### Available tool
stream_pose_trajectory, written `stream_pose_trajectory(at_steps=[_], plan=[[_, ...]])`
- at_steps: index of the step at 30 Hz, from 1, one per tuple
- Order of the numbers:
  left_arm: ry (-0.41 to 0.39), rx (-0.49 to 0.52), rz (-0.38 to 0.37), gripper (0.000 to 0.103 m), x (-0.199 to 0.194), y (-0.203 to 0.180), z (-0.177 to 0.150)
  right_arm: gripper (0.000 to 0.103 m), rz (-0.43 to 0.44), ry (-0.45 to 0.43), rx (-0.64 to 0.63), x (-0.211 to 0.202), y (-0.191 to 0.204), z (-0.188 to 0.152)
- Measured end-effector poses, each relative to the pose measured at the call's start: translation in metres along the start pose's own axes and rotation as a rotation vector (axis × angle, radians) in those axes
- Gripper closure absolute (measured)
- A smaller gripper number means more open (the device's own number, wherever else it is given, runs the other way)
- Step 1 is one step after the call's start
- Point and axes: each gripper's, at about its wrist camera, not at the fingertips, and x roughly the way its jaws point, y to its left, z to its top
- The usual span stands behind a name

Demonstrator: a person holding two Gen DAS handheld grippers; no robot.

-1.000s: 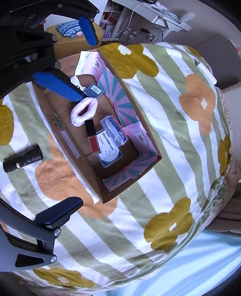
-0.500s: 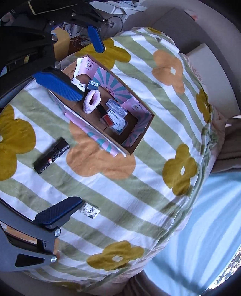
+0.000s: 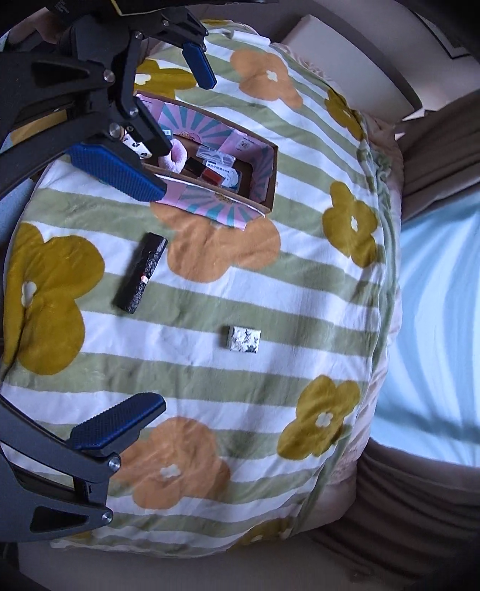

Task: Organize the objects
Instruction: 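Withdraw both tools from the box toward the tissue pack and black cylinder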

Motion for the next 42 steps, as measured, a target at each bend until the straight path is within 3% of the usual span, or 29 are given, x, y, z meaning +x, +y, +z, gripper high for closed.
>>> stream_pose_trajectory(at_steps=[7, 17, 27, 37, 42], plan=[[-0.03, 0.024, -0.056, 0.0, -0.001, -0.01, -0.002, 0.0, -0.054, -0.029, 0.085, -0.008, -0.023, -0.024], [-0.056, 0.074, -0.086, 0.0, -0.002, -0.017, 0.01, 0.0, -0.044, -0.097, 0.042, -0.016, -0.032, -0.042], [-0.014, 0.081, -0.091, 0.0, 0.022, -0.015, 0.028, 0.0, -0.02, -0.093, 0.023, 0.0, -0.034, -0.035], [0.054, 0.062, -0.106, 0.0, 0.058, -0.021, 0.022, 0.0, 0.009, -0.084, 0.028, 0.024, -0.051, -0.014], [0.045, 0.142, -0.129, 0.0, 0.07, -0.03, 0.035, 0.0, 0.055, -0.107, -0.054, 0.036, -0.054, -0.011]])
